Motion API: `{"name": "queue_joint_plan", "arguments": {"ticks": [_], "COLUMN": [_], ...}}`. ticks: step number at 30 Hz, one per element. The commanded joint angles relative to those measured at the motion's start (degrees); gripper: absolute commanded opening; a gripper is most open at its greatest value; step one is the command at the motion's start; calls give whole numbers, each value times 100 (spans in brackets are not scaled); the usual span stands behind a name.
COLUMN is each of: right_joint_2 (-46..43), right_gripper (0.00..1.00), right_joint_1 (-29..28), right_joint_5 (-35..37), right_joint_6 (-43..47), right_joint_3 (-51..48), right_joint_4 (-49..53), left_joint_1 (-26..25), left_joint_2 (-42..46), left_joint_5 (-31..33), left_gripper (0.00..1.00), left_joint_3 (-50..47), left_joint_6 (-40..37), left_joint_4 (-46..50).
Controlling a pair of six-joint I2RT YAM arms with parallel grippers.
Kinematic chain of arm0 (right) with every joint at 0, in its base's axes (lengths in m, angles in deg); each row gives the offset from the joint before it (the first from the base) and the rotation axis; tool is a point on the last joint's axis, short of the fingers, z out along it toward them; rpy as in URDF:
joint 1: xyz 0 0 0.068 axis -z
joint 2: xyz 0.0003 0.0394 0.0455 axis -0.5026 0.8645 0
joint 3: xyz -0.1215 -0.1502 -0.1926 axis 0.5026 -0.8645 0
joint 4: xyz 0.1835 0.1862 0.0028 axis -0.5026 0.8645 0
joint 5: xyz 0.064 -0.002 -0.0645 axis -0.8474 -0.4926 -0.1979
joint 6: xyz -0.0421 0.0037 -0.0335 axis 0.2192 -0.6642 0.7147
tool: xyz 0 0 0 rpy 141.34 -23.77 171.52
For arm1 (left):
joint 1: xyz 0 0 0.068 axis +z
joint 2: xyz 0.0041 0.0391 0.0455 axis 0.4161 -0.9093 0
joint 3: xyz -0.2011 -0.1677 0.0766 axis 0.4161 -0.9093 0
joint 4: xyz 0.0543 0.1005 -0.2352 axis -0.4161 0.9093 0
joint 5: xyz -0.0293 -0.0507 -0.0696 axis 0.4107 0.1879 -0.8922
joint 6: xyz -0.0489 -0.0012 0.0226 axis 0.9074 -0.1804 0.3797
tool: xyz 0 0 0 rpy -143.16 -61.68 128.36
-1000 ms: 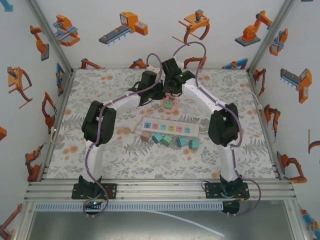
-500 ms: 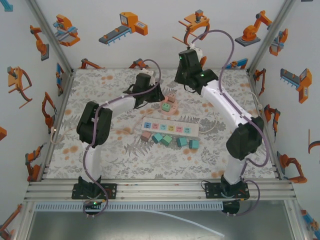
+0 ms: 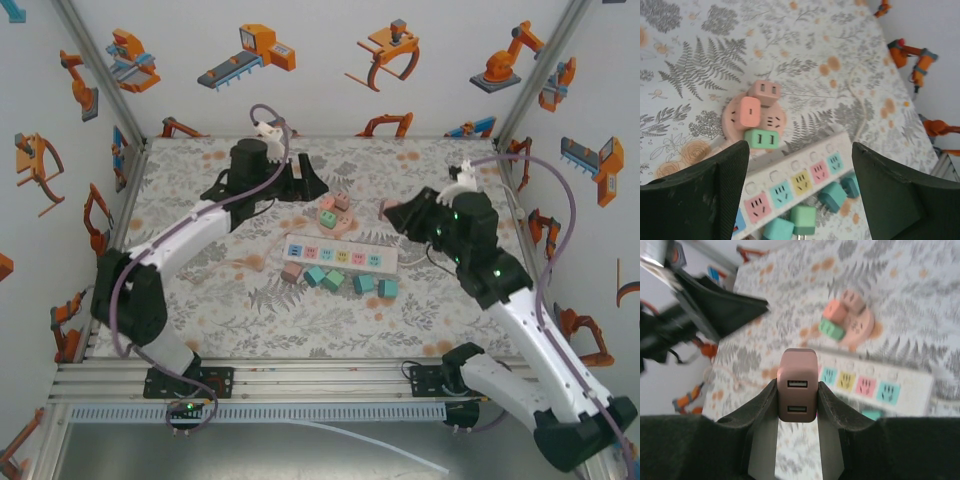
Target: Pull the plug off the socket
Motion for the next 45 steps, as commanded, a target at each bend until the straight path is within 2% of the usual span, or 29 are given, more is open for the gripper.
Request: {"name": "queue_joint_plan", "arguments": {"ticks": [1, 4, 7, 11, 16, 24, 28, 31, 45], "right_joint_2": [-697, -1179, -1203, -976, -598, -60, -1, 8, -582], "right_gripper": [0, 0, 0, 0, 0, 0, 16, 24, 49], "right_joint_1": [14, 12, 14, 14, 5, -4, -4, -12, -13], "right_joint_5": [-767, -1350, -1885, -1932, -1750, -1623, -1443, -1360, -617], "right_joint_6": [-175, -280, -214, -112, -117, -370, -520, -529, -583], "right_joint_3": [-653, -1253, -1565, -1919, -2580, -3440, -3740, -3781, -3552], "right_joint_4": [488, 839, 1180, 1376, 703, -487, -640, -618, 452], "left_joint_1": [-50, -273, -673, -1052, -1393, -1475, -1497, -1530, -1626], "left_joint_2": [662, 1327, 1924, 2676, 3304, 3353, 3245, 3023, 2842], "left_joint_5": [-782, -1459, -1893, -2537, -2160, -1678, -1535, -1248, -366], "left_gripper": [75, 75, 76, 81, 85, 87, 88, 87, 89], "left_joint_3": [-573, -1040, -1302, -1841, -2310, -2452, -2485, -2415, -2424], "left_joint_6": [-391, -956, -1884, -2767, -3457, -3487, -3467, -3361, -3023], "left_joint_4": [296, 620, 1435, 1928, 2304, 2297, 2002, 1897, 1344]}}
